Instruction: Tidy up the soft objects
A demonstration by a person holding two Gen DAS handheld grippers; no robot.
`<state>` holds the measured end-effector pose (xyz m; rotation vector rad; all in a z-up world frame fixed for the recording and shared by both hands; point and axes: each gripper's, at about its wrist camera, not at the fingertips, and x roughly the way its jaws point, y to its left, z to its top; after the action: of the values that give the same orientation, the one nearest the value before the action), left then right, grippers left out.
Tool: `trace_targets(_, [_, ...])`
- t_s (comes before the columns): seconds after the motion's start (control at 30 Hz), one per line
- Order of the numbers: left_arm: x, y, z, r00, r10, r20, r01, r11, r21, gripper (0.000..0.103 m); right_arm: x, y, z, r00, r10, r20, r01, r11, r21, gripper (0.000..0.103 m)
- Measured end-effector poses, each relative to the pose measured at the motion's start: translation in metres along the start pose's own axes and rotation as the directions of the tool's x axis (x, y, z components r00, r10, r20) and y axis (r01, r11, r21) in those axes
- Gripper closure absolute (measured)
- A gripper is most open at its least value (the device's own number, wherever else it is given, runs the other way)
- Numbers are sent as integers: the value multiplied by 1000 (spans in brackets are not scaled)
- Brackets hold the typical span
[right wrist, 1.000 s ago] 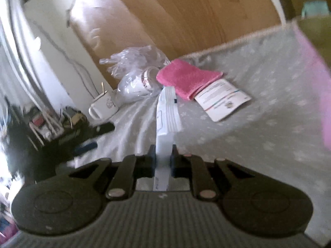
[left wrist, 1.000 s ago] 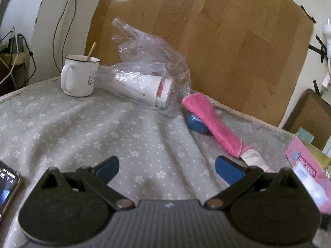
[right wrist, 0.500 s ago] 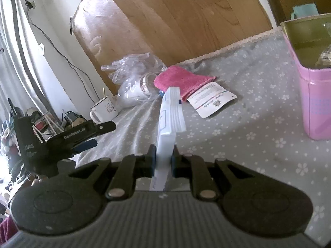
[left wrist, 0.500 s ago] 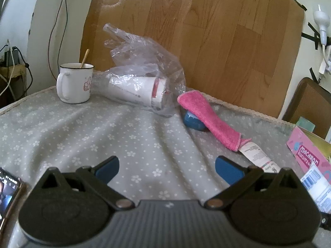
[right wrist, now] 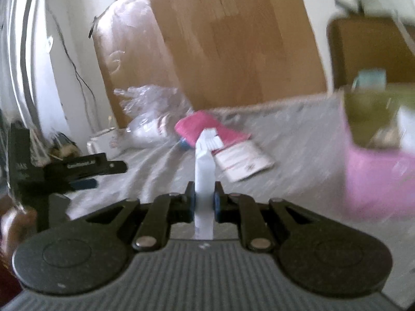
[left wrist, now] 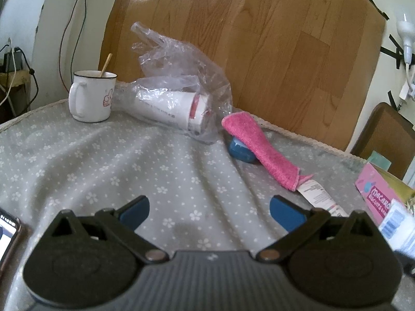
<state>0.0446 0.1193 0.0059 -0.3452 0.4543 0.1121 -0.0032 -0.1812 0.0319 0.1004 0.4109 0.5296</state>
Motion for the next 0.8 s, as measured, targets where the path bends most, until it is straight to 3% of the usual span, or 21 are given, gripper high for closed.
trace_targets(0.13, [0, 0, 0, 1000, -6, 0, 6, 1000, -2, 1, -4, 21, 0, 996, -88, 3, 86, 969, -232, 83])
trace_targets(0.3, [0, 0, 0, 1000, -5, -2, 5, 1000, -6, 1, 1, 42, -19, 993, 45, -113, -80, 942, -326, 52])
trace_targets(0.33, [0, 0, 0, 1000, -5, -2, 5, 1000, -5, 1, 0, 46, -22, 991, 62, -121, -100, 935, -340, 51])
trace_targets(0.43, [0, 1, 0, 1000, -4, -1, 4, 1000, -4, 1, -3, 47, -23, 984, 113, -141, -155, 930, -334, 49])
trace_targets(0.5, [0, 1, 0, 1000, -4, -1, 4, 1000, -4, 1, -6, 41, -21, 980, 135, -148, -175, 934, -310, 37])
trace_targets(0.63, [0, 0, 0, 1000, -4, -2, 4, 1000, -5, 1, -15, 31, -17, 972, 187, -141, -215, 951, -223, 36])
trace_targets(0.8, [0, 1, 0, 1000, -5, -3, 5, 1000, -1, 1, -25, 14, -13, 983, 148, -109, -162, 979, -126, 36])
